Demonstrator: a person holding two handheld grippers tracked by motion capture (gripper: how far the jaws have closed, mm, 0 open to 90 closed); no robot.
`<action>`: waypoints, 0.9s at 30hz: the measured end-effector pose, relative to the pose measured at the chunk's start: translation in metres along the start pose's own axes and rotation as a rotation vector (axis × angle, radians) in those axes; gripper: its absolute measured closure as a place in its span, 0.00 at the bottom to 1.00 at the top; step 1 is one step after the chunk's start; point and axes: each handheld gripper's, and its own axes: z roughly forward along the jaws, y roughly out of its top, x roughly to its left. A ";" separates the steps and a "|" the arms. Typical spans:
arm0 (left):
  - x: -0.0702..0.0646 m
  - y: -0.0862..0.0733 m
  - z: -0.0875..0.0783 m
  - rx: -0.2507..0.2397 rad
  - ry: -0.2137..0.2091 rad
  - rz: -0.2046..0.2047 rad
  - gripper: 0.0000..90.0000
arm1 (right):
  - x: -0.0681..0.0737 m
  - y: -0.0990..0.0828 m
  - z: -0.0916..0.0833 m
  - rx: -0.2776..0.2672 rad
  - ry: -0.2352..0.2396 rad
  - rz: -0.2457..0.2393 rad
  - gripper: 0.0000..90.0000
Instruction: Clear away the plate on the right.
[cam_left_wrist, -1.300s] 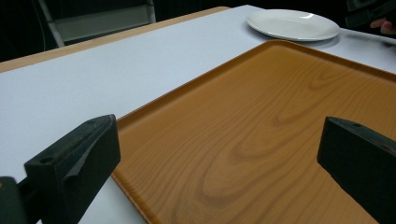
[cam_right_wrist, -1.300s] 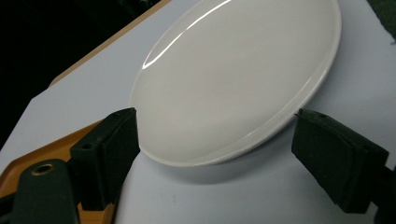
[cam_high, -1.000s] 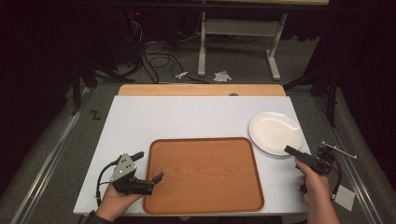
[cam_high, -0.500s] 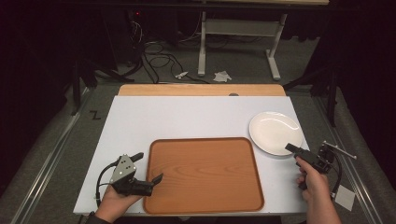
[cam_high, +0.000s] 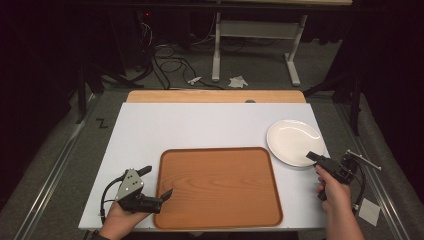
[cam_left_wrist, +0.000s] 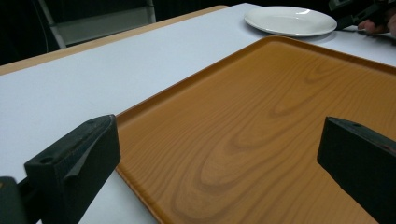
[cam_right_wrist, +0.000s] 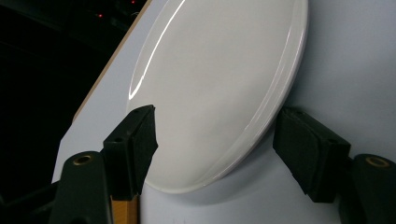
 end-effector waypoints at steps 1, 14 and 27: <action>0.000 0.000 0.000 0.001 0.002 -0.001 0.00 | 0.000 0.001 0.001 0.001 -0.003 -0.001 0.38; -0.001 -0.002 -0.002 0.005 0.010 0.006 0.01 | 0.001 0.006 0.004 0.029 -0.043 -0.003 0.52; -0.001 -0.001 -0.005 -0.002 0.005 0.017 0.01 | 0.001 0.008 0.005 0.031 -0.088 0.011 0.63</action>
